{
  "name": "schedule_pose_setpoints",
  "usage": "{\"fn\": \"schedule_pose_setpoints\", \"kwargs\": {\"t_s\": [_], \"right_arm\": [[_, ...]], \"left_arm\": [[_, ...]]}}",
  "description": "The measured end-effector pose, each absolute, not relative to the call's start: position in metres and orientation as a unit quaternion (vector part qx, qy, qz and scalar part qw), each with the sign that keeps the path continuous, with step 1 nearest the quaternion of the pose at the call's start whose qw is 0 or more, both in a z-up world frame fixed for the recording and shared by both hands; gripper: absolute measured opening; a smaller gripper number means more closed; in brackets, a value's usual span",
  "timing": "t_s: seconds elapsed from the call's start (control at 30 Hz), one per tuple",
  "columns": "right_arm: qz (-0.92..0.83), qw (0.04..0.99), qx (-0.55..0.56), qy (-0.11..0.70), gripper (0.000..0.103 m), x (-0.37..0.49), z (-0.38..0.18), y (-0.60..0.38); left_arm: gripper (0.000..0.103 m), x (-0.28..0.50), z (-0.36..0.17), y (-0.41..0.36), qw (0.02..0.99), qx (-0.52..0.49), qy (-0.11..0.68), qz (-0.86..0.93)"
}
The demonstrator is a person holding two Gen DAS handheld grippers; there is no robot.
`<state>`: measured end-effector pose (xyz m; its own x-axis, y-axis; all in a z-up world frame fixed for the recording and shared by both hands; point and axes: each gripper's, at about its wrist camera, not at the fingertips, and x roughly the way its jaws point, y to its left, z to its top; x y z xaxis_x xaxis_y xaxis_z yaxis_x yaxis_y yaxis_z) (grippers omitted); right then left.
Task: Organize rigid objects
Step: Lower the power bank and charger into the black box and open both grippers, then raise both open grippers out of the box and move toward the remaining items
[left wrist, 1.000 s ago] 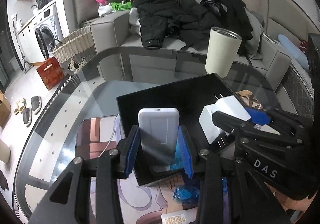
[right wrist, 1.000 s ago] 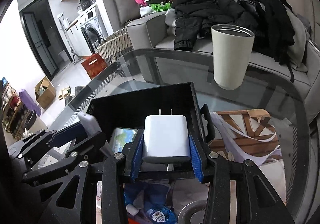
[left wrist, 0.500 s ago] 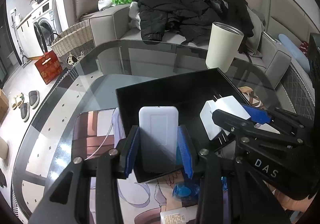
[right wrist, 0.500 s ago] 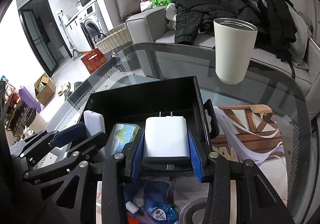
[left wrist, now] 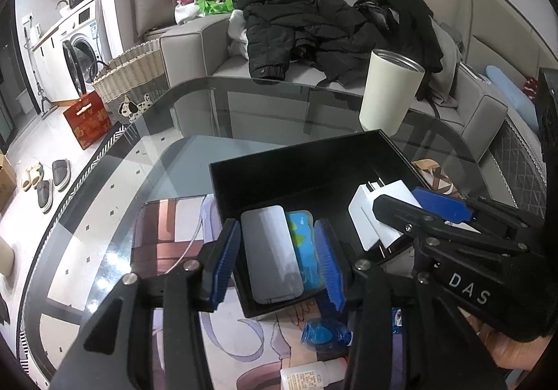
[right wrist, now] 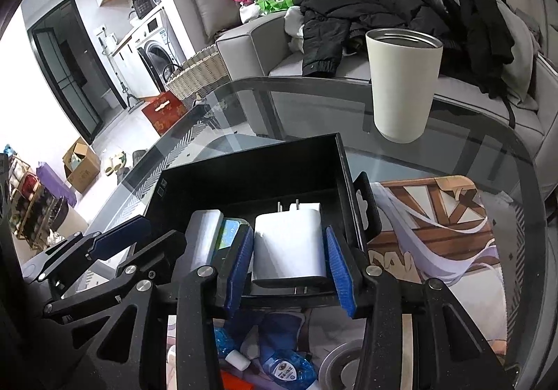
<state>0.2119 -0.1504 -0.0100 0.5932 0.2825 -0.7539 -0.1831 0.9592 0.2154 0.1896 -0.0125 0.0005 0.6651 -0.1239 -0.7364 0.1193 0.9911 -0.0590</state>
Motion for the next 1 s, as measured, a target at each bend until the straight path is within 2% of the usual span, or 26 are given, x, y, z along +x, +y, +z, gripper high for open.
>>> {"fn": "schedule_pose_setpoints", "kwargs": {"t_s": [0.07,0.1,0.5,0.8,0.87,1.0], "right_arm": [[0.129,0.893,0.058,0.427,0.044,0.210,-0.007,-0.151],[0.125,0.895,0.058,0.424,0.044,0.210,-0.004,-0.152],[0.127,0.922,0.049,0.362,0.046,0.188,0.030,-0.151],[0.131,0.964,0.019,0.229,0.047,0.135,0.072,-0.148],[0.129,0.972,0.013,0.197,0.050,0.121,0.082,-0.149],[0.126,0.979,0.019,0.160,0.062,0.098,0.099,-0.155]], "left_arm": [[0.058,0.188,0.004,-0.010,0.916,-0.003,0.397,-0.056],[0.060,0.187,0.007,-0.008,0.919,-0.006,0.391,-0.050],[0.060,0.166,0.030,-0.001,0.939,-0.025,0.339,-0.051],[0.062,0.112,0.068,-0.005,0.981,0.013,0.191,-0.045],[0.067,0.103,0.076,-0.001,0.984,0.008,0.170,-0.048],[0.071,0.089,0.086,0.008,0.987,-0.009,0.151,-0.053]]}}
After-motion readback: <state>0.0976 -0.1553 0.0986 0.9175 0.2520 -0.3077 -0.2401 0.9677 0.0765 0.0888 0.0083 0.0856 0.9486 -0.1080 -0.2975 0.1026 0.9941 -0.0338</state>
